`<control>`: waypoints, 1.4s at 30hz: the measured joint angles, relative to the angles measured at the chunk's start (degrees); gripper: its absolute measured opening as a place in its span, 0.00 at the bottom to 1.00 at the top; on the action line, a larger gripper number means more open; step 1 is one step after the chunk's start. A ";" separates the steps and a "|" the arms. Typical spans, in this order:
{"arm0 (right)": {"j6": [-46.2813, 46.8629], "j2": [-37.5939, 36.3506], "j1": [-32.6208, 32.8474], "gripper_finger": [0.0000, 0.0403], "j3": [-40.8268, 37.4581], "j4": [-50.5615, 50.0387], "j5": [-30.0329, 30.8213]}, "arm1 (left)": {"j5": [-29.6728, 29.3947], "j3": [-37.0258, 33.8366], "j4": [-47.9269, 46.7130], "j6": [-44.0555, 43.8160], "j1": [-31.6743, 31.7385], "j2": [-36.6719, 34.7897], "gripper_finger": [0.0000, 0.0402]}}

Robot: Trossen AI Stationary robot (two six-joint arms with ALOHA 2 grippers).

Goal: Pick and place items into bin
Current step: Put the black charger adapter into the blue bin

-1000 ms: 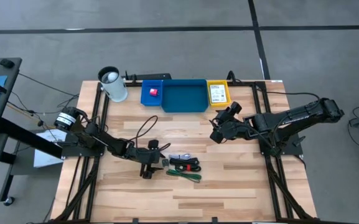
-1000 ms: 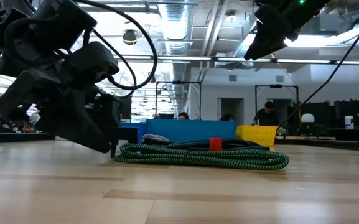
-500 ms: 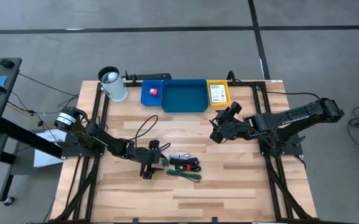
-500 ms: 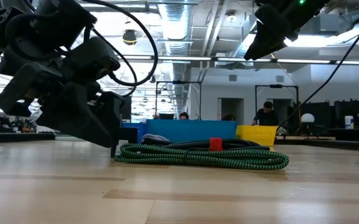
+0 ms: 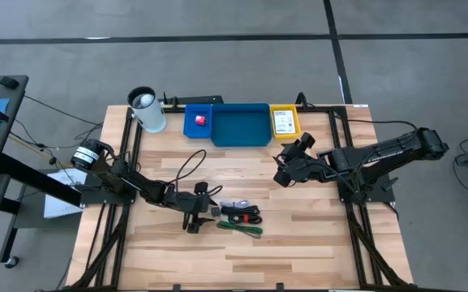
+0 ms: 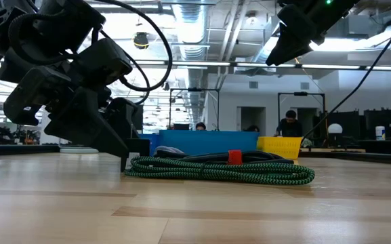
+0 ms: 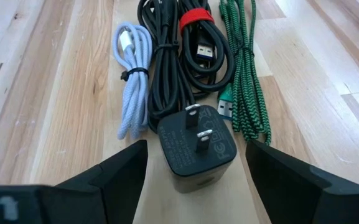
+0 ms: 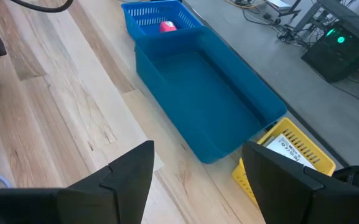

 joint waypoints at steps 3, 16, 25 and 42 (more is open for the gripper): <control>0.00 0.00 0.00 0.59 0.00 0.00 0.00 | 0.02 0.00 0.00 0.00 0.00 0.00 0.65; 0.00 0.00 0.12 0.59 0.02 -0.99 -0.29 | 1.93 5.38 2.52 -3.87 0.21 8.74 0.65; -0.02 0.00 0.13 0.59 0.02 -1.31 -2.03 | 2.94 5.42 3.49 -5.14 0.81 9.38 0.65; -0.07 0.00 0.13 0.59 0.02 -1.31 -2.21 | 4.77 5.53 -0.99 -8.59 0.87 9.29 0.65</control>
